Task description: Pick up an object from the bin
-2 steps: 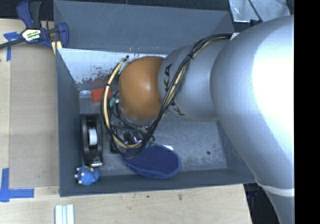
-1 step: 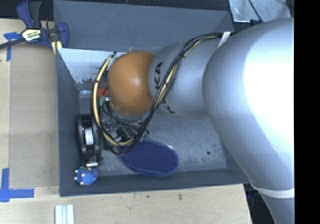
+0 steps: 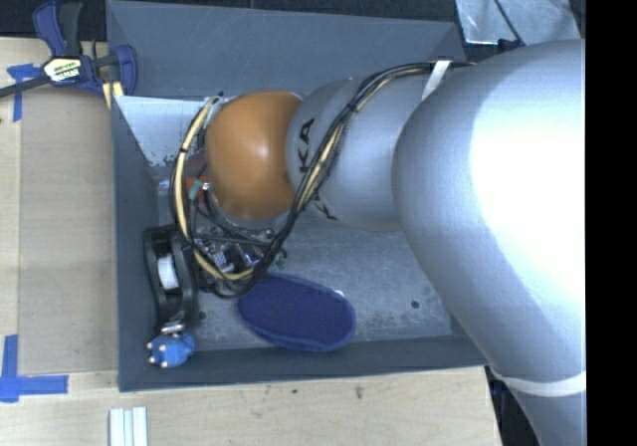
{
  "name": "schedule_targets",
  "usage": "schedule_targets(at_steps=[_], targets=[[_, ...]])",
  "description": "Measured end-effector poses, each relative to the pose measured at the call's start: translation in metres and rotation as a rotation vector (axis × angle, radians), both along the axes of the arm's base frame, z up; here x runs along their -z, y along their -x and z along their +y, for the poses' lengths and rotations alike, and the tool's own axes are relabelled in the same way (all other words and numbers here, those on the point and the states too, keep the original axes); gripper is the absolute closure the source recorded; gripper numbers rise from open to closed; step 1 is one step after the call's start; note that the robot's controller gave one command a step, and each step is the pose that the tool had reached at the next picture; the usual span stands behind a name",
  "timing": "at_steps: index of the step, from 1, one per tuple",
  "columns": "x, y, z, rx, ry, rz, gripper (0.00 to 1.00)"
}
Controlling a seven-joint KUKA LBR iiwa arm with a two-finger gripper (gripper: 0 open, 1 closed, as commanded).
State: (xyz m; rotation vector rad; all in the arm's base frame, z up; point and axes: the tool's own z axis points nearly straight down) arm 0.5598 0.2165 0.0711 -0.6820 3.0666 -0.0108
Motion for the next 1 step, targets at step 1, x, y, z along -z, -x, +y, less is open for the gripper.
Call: schedule_targets(at_steps=[1], targets=[[-0.0008, 0.0036, 0.0036, 0.033, 0.005, -0.007, 1.00]])
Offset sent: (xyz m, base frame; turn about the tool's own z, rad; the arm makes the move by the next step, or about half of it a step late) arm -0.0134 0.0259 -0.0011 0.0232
